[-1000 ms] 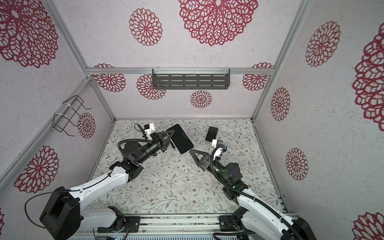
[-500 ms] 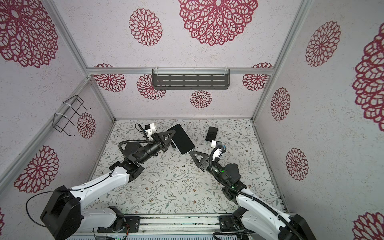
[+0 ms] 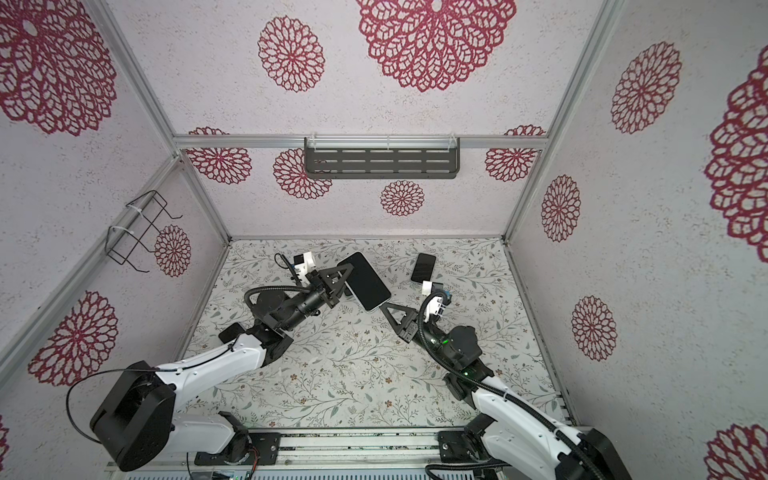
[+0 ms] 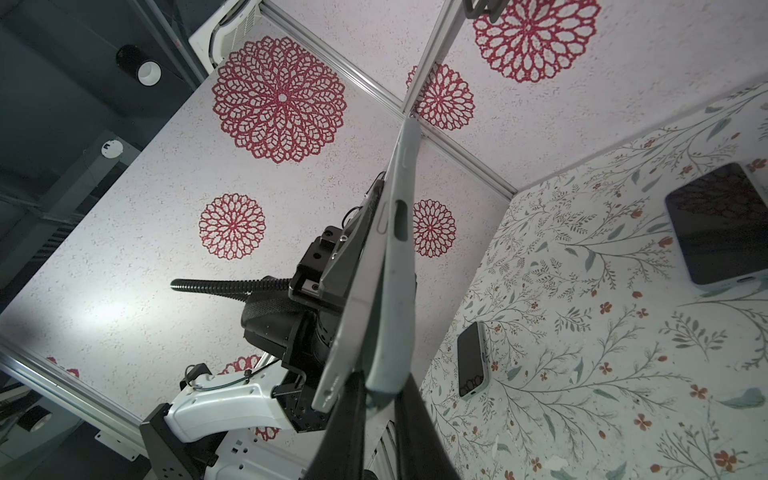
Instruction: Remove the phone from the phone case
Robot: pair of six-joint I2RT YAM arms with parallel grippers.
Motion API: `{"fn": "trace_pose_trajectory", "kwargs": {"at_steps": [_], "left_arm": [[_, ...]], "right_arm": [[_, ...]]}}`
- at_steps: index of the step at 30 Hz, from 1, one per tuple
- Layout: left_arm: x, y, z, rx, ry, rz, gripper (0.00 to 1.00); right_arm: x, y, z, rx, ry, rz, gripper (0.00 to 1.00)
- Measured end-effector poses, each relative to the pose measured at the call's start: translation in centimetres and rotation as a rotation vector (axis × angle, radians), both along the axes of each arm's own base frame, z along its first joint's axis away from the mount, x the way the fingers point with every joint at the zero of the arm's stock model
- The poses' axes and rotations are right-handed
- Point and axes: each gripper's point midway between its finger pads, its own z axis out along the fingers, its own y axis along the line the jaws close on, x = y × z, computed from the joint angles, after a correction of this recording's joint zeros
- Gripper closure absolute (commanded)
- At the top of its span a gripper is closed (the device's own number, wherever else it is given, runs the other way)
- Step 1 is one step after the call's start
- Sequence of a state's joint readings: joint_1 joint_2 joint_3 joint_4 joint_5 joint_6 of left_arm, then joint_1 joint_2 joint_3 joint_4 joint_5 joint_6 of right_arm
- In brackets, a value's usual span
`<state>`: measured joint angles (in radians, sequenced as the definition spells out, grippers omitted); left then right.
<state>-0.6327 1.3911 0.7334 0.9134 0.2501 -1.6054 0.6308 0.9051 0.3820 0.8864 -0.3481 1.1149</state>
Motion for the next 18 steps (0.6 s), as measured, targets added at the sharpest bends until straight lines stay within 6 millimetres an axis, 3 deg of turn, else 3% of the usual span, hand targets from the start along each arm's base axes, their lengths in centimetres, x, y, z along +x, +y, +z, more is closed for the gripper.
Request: {"fn": "trace_pose_trajectory", "kwargs": {"at_steps": [8,13,18], "left_arm": [[-0.1,-1.1,-0.5,-0.012,-0.004,0.001,1.0],[-0.3,-1.3,-0.1,-0.027,-0.022,0.017,1.0],[-0.1,-1.6,-0.6,-0.022,-0.02,0.024,1.0]], "right_arm": [[0.2,-1.0,-0.7,0.012,0.024,-0.033,0.92],[0.3,-1.5,-0.3,0.032,0.024,-0.052,1.0],[0.4,-1.8,-0.5,0.034,0.039,-0.068,1.0]]}}
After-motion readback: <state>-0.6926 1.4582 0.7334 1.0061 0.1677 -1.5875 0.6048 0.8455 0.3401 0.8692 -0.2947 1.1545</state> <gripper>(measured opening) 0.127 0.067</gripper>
